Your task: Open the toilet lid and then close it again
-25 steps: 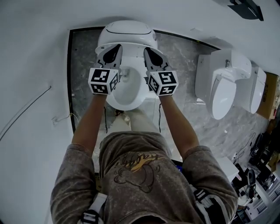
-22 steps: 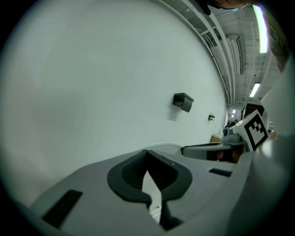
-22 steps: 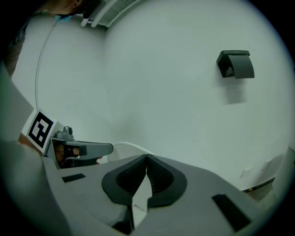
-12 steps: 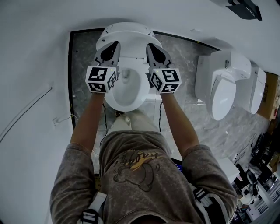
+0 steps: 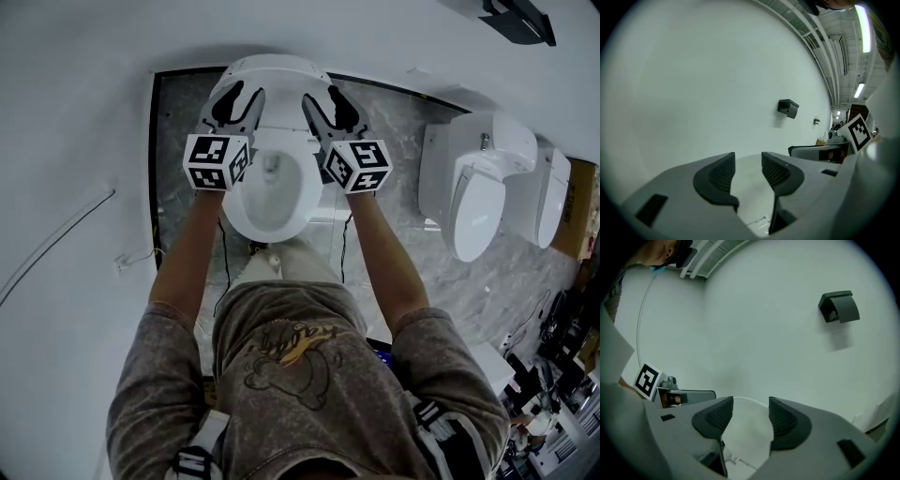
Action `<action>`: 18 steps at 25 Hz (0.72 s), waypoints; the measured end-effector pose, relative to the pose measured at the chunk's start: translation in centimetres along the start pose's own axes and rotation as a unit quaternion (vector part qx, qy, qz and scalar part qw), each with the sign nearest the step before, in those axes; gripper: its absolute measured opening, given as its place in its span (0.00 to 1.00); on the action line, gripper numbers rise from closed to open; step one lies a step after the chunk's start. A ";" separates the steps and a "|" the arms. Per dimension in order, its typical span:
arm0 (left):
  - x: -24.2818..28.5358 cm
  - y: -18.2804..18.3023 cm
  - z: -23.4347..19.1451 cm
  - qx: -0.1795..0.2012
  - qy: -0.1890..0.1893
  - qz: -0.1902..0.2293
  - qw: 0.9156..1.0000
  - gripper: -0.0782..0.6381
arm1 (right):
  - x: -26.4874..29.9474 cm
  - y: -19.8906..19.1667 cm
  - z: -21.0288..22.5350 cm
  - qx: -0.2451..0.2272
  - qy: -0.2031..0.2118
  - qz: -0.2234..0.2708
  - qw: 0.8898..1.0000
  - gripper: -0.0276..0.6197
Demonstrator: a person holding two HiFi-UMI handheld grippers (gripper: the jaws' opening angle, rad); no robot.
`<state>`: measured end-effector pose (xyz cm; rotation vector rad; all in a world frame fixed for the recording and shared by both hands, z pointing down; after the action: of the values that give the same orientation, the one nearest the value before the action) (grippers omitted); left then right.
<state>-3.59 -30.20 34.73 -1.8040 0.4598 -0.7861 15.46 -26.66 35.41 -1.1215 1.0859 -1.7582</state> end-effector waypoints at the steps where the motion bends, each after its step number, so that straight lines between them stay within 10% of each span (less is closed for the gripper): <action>1: 0.3 0.0 -0.2 -0.004 -0.002 -0.002 1.000 0.38 | 0.3 0.0 0.1 0.000 0.005 -0.002 1.000 0.43; 18: 4.9 -1.0 -3.3 0.008 -0.023 -0.056 0.998 0.52 | 4.5 -1.1 1.9 -0.001 0.026 -0.072 0.997 0.50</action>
<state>-2.44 -35.23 37.84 -1.8407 0.3237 -0.8197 15.68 -30.85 38.15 -1.1870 1.0608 -1.9070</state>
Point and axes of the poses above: the fingertips, and each gripper's own axes: x forward along the fingers, z to its right, y out of its top, the point moved 7 cm from there along -x, backward along the fingers, and after that the axes turned 7 degrees about -y, right-handed, at the moved point
